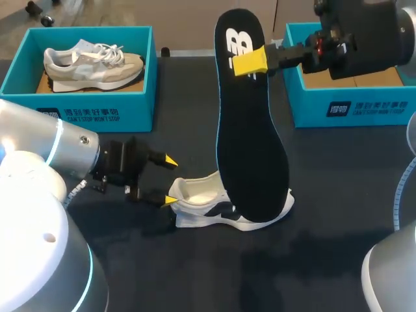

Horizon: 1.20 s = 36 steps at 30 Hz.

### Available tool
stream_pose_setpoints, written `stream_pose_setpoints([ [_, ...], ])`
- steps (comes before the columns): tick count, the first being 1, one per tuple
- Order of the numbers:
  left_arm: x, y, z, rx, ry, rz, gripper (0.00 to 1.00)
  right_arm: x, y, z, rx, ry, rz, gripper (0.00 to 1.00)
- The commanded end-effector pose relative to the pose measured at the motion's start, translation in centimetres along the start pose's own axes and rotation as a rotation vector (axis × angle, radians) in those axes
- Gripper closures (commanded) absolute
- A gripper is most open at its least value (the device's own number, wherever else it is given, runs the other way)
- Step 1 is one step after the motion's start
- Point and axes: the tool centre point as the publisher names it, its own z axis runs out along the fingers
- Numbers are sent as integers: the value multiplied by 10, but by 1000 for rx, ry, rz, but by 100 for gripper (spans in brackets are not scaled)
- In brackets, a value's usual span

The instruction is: Take the shoe out of the shoebox, open the shoe tongue, remove and reinsert the insole, then place the shoe into the shoebox

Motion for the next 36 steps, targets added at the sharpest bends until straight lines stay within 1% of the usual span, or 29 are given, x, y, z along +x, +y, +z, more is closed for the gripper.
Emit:
stream_pose_setpoints([
  [1, -4, -5, -6, -72, 17, -2, 0, -1, 2, 4, 2, 0, 1, 100],
  [9, -5, -11, -9, -136, 60, -8, 0, -1, 2, 4, 2, 0, 1, 100],
  [14, -3, -13, -9, -138, 66, -9, 0, -1, 2, 4, 2, 0, 1, 100],
  [22, 0, -16, -16, -170, 62, -12, 0, -1, 2, 4, 2, 0, 1, 100],
  [25, 0, -17, -18, -198, 49, 1, 0, -1, 2, 4, 2, 0, 1, 100],
  [26, -1, -17, -17, -187, 52, 18, 0, -1, 2, 4, 2, 0, 1, 100],
  [36, -1, -17, -17, -187, 52, 18, 0, -1, 2, 4, 2, 0, 1, 100],
])
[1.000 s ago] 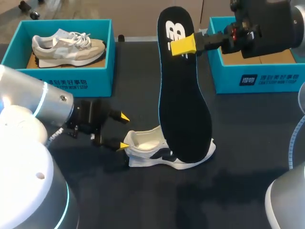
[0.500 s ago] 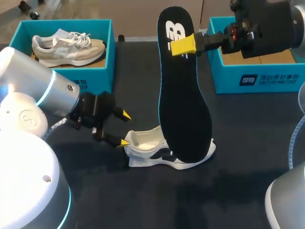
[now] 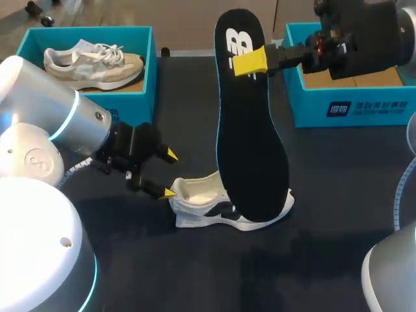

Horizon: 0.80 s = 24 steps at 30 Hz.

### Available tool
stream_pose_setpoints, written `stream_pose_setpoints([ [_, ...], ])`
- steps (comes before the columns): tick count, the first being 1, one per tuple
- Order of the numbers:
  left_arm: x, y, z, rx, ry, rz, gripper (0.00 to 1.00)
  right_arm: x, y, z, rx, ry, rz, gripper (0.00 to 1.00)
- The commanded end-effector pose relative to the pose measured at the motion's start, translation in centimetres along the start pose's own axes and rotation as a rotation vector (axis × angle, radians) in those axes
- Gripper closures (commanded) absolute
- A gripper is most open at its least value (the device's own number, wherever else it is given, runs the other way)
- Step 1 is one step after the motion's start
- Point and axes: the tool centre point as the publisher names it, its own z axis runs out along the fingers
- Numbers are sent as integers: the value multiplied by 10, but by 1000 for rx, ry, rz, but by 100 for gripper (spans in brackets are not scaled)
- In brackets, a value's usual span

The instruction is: Take the shoe out of the shoebox, open the shoe tongue, remove and reinsert the insole, then place the shoe into the shoebox

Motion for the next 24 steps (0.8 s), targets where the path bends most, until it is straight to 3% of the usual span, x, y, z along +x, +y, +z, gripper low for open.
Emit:
stream_pose_setpoints([
  [1, 1, 0, 0, -2, -2, 1, 0, -1, 2, 3, 2, 0, 1, 100],
  [12, 1, 0, 0, -2, -2, 1, 0, -1, 2, 3, 2, 0, 1, 100],
  [24, 5, -7, -17, -160, 21, 49, 0, -1, 2, 3, 2, 0, 1, 100],
])
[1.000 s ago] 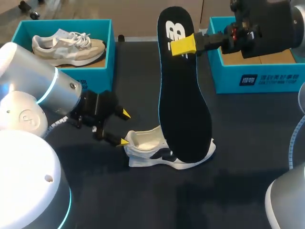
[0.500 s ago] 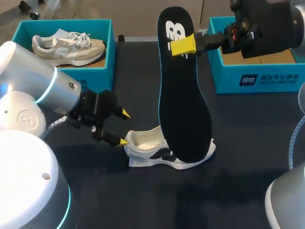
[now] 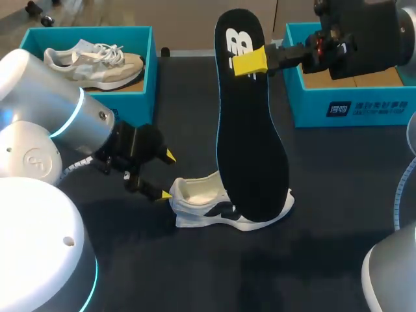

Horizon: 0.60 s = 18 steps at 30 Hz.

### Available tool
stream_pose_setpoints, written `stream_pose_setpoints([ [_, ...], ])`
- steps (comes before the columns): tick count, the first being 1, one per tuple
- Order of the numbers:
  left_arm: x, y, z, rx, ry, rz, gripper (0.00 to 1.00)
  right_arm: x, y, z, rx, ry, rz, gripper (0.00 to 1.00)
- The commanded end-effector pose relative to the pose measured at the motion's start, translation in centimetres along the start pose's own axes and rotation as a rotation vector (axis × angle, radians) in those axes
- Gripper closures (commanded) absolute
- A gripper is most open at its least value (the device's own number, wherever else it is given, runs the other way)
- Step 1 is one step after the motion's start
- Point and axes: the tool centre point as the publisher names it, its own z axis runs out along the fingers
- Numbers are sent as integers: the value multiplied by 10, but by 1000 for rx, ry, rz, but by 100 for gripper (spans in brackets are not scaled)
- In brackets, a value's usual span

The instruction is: Take the shoe out of the shoebox, open the shoe tongue, remove and reinsert the insole, then place the shoe into the shoebox

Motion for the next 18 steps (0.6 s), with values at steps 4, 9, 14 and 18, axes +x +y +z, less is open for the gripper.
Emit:
stream_pose_setpoints([
  [4, 0, -10, -14, -120, 15, 9, 0, -1, 2, 3, 2, 0, 1, 100],
  [9, 0, -11, -16, -182, 21, 10, 0, -1, 2, 3, 2, 0, 1, 100],
  [14, -2, -17, -15, -269, 14, 11, 0, -1, 2, 3, 2, 0, 1, 100],
  [18, -3, -24, -11, -364, 10, -6, 0, -1, 2, 3, 2, 0, 1, 100],
])
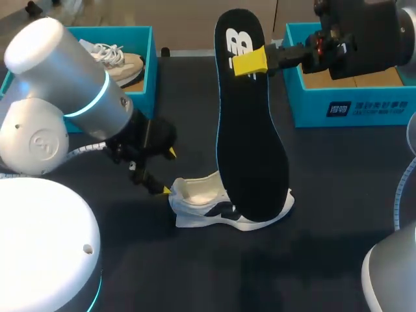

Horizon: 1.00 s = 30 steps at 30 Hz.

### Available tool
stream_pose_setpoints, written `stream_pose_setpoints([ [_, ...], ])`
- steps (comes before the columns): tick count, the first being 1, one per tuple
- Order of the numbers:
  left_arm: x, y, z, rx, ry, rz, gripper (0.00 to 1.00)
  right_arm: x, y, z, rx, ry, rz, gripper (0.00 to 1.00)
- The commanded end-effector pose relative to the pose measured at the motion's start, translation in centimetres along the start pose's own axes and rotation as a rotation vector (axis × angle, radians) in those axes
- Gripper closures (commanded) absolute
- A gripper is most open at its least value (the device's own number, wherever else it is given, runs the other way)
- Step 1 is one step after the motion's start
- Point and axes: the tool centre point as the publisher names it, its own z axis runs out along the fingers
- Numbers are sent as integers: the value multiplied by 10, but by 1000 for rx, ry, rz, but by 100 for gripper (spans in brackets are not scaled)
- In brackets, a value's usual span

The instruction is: Take the shoe out of the shoebox, open the shoe tongue, remove and reinsert the insole, then place the shoe into the shoebox

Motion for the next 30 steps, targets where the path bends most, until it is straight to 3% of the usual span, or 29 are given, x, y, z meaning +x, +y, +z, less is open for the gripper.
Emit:
stream_pose_setpoints([
  [1, -2, -13, 4, -178, 18, -18, 0, -1, 2, 4, 2, 0, 1, 100],
  [8, -3, -18, 6, -267, 6, -50, 0, -1, 2, 4, 2, 0, 1, 100],
  [30, -3, -18, 6, -267, 6, -48, 0, -1, 2, 4, 2, 0, 1, 100],
])
